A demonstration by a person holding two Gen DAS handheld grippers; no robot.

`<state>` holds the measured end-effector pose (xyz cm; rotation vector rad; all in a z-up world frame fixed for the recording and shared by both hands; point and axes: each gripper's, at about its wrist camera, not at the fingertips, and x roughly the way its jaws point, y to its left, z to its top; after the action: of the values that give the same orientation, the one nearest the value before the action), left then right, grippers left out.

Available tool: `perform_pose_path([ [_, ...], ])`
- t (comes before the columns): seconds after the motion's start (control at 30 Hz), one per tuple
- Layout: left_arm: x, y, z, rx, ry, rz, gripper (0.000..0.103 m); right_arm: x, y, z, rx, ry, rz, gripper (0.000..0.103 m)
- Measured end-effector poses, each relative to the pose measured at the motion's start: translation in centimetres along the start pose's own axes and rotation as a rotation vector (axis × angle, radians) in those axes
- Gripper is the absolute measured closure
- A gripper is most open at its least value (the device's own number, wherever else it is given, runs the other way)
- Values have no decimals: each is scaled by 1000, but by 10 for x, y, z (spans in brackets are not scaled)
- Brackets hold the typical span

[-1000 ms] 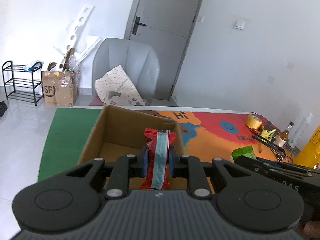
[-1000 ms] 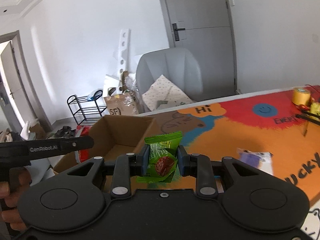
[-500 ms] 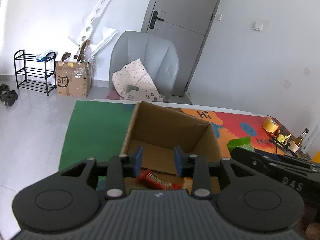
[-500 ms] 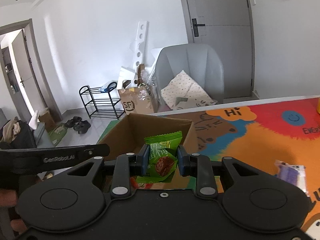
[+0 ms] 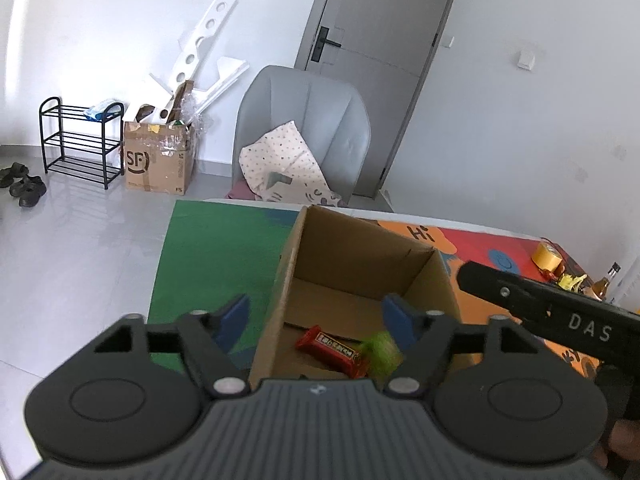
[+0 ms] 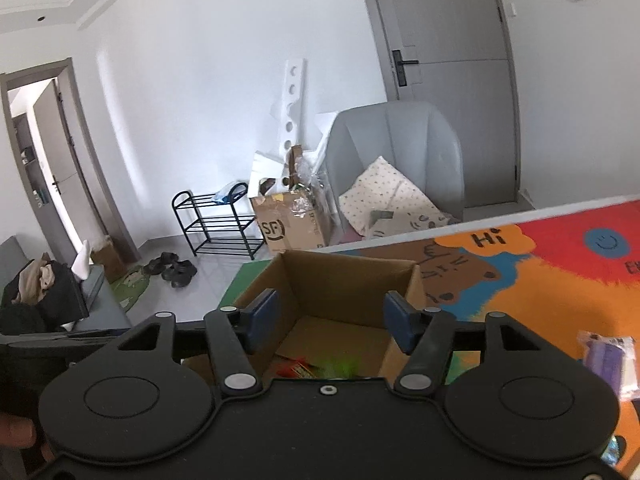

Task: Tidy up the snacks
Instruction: 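Carry the red bar and green pack over the box and release them inside, then return both tools to the snack pile while the right gripper grasps a pink pack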

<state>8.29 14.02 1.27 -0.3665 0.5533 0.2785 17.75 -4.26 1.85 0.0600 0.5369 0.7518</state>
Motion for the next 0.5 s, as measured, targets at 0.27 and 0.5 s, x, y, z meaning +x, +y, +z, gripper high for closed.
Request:
perform_pose_path([
  [0.27, -4, -20, -8, 21, 1, -18, 12, -23, -26, -8, 47, 5, -61, 33],
  [0.5, -8, -40, -17, 56, 5, -43, 8, -44, -45, -18, 73, -3, -93, 26],
])
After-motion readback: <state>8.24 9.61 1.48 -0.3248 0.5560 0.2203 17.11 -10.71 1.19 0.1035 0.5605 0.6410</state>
